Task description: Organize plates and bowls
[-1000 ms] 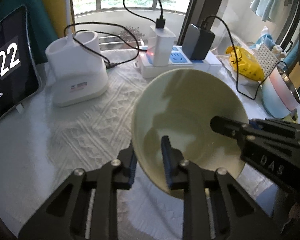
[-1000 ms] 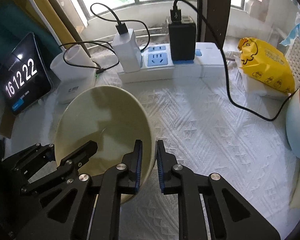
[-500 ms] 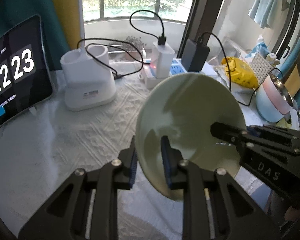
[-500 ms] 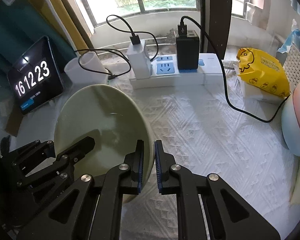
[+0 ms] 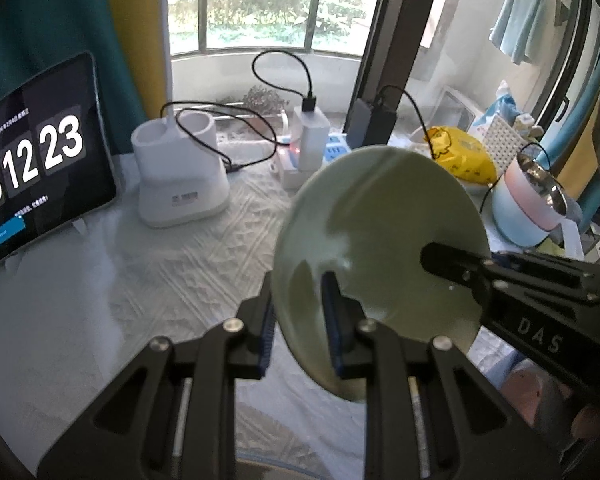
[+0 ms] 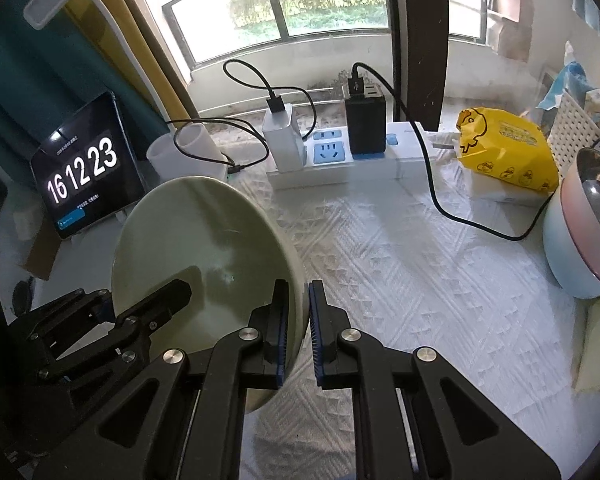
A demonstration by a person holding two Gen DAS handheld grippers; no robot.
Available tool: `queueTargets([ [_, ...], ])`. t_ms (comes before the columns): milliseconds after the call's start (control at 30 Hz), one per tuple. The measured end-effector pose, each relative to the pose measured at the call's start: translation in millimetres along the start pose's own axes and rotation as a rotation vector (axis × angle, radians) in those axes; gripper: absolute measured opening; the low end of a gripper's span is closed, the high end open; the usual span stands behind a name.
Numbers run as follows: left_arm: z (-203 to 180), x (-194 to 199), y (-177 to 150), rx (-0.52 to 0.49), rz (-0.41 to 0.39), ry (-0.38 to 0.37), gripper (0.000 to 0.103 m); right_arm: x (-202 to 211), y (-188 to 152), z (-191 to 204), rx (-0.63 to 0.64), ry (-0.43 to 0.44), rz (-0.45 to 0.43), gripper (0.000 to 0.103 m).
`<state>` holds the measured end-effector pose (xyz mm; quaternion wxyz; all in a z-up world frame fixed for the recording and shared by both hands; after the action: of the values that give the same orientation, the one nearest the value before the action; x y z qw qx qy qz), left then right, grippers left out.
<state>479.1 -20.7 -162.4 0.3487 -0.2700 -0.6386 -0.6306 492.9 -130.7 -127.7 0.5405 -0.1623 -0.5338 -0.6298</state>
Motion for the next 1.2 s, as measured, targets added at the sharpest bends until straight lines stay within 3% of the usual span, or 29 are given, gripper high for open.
queueTargets([
  [1200, -23, 83, -11, -0.046, -0.120, -0.013, 0.022, 80, -29, 15, 0.009, 0.020, -0.096, 0.011],
])
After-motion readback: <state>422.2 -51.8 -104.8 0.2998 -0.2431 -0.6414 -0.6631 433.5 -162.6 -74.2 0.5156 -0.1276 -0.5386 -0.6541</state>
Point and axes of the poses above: each gripper's, at about its wrist camera, not at the fingertips, and x roughly against the way its jaws point, z to its left, y to its top, the point moved 9 cm from there along -x, roughly the way its jaws point, and after that the axes turned 13 degrees about y, right-handed, at the moved point
